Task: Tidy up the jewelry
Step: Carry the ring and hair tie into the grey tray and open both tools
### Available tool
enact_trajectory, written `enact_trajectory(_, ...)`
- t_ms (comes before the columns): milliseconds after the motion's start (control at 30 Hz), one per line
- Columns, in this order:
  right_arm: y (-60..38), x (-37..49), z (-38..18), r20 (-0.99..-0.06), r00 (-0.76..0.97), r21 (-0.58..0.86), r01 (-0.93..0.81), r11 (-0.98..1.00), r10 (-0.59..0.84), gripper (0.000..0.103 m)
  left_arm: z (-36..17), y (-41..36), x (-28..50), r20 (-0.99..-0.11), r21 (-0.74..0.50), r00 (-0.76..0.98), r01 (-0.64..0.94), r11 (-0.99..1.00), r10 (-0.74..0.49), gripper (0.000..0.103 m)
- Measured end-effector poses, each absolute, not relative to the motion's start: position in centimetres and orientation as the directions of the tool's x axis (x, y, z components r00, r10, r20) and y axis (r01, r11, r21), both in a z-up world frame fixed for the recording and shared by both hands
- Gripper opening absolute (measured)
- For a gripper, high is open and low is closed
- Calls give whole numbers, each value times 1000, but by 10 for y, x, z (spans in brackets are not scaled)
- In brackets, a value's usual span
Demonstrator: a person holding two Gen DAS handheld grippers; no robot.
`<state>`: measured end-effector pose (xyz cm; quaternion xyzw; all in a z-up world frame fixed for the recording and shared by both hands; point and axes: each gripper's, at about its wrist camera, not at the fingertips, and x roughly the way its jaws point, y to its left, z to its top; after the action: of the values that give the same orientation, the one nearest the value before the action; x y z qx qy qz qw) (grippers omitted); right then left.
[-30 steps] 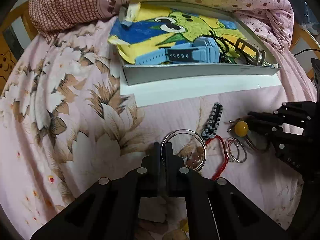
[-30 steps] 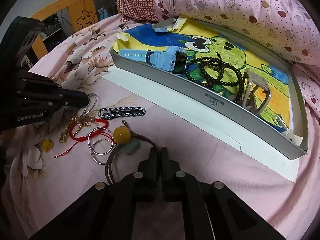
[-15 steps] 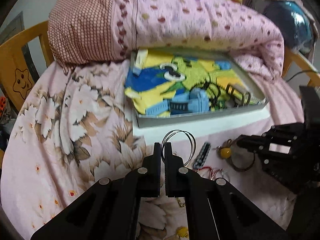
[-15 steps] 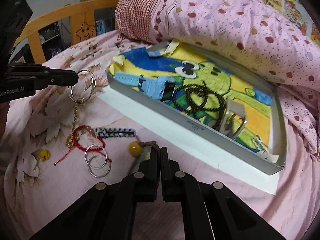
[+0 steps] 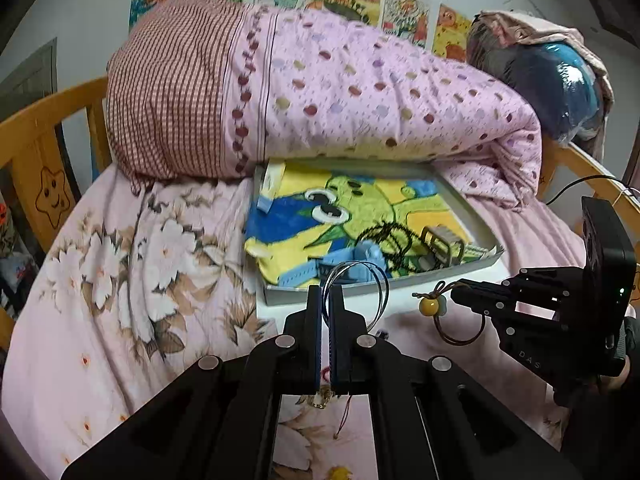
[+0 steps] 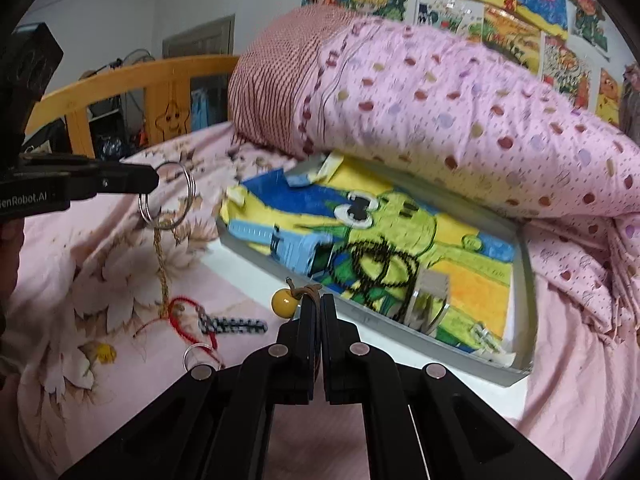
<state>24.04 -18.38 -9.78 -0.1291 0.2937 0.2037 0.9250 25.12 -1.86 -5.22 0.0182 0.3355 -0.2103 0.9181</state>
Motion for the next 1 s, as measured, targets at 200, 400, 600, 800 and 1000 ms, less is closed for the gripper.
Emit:
enact_trajectory(200, -183, 241, -97, -595, 745, -123, -455, 882, 301, 3, -48, -19, 249, -611, -128, 677, 427, 895, -410, 1)
enact_trajectory(400, -187, 240, -93, -572, 768, -123, -426, 896, 287, 3, -48, -18, 251, -613, -156, 673, 410, 899, -414, 1)
enact_trajectory(600, -198, 248, -79, -521, 810, -100, -370, 924, 268, 3, -36, -14, 254, -567, -196, 698, 400, 895, -436, 1)
enact_trajectory(800, -208, 263, -73, -495, 833, -59, -316, 947, 248, 3, -32, -22, 261, -548, -202, 704, 414, 888, -452, 0)
enact_trajectory(1000, -214, 283, -80, -517, 812, 29, -299, 954, 270, 3, -37, -21, 274, -550, -238, 704, 384, 892, -449, 0)
